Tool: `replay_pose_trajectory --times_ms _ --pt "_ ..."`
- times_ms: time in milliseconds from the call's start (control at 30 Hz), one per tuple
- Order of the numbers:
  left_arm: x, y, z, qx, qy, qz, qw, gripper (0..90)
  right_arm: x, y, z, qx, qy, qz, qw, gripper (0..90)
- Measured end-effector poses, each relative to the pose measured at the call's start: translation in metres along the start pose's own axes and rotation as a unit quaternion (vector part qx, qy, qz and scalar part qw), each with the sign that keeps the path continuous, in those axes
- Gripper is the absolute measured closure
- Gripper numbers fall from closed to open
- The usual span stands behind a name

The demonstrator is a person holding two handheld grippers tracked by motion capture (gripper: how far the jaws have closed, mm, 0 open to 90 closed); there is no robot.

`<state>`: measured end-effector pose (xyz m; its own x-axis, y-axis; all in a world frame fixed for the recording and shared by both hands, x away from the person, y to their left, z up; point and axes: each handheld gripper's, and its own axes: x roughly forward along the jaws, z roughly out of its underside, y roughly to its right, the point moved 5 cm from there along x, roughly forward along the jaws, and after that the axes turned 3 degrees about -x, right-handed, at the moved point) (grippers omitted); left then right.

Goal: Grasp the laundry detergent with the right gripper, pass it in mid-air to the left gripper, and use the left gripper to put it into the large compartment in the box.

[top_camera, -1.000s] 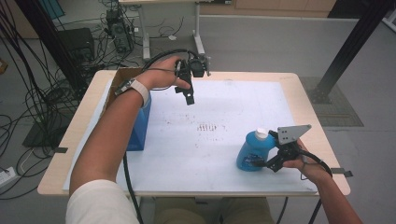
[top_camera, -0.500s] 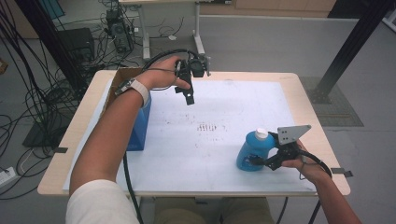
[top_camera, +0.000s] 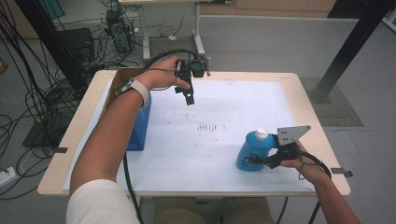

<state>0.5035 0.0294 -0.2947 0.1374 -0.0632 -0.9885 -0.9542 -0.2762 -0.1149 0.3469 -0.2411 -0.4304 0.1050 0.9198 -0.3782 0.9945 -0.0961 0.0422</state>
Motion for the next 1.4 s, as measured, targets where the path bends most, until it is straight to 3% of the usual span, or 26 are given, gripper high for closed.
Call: replay_pose_trajectory --times_ms 1400 --pt "-0.0001 0.0012 0.0 0.002 0.001 0.001 1.0 10.2 0.0003 0.0013 0.0004 0.0 -0.006 -0.009 0.9999 42.0"
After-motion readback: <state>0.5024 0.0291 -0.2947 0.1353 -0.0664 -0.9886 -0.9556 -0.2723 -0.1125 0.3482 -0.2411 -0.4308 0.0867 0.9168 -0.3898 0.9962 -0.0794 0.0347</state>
